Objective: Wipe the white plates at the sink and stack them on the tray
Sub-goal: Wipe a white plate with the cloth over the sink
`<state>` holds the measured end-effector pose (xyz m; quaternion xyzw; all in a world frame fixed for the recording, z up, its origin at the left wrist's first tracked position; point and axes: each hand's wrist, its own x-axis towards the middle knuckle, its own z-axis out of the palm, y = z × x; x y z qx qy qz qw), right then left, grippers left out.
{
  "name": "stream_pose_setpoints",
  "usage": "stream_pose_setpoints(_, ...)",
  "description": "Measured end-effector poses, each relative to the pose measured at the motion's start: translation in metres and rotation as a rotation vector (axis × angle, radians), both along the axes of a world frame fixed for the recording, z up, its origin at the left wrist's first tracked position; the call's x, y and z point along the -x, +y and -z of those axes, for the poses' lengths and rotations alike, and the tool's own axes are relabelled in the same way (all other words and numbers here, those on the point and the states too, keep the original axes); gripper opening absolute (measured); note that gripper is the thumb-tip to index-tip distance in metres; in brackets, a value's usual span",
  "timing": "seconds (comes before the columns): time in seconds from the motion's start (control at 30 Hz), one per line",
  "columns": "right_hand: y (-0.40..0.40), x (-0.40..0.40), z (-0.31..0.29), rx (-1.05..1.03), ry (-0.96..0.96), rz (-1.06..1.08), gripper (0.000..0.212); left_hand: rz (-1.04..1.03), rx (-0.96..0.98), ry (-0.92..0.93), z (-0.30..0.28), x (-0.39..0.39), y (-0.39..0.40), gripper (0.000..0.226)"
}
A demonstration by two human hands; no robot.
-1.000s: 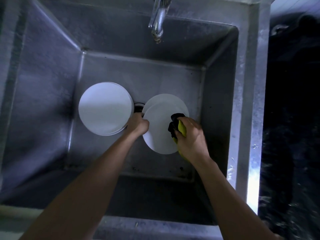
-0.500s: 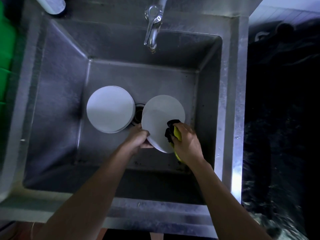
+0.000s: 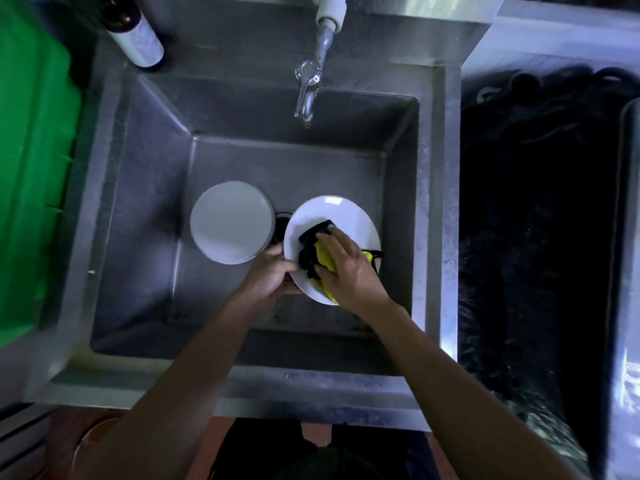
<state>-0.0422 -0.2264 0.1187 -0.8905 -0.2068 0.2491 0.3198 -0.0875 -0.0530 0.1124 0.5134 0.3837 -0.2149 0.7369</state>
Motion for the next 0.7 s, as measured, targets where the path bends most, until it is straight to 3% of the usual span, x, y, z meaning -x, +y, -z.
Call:
stream_pose_setpoints(0.23,-0.027,-0.008,-0.03,0.048,-0.29,-0.215,0.058,-0.07,0.047,-0.115,-0.043,-0.004,0.006,0.051)
stream_pose_setpoints(0.53,0.0,-0.019,-0.059,0.064,-0.392,-0.262,0.052,0.003,0.094,-0.158,-0.067,-0.005,0.001,0.051)
stream_pose_setpoints(0.7,0.017,-0.034,-0.055,0.051,-0.44,-0.268,0.052,0.02,0.105,-0.158,-0.068,0.003,0.005,0.038)
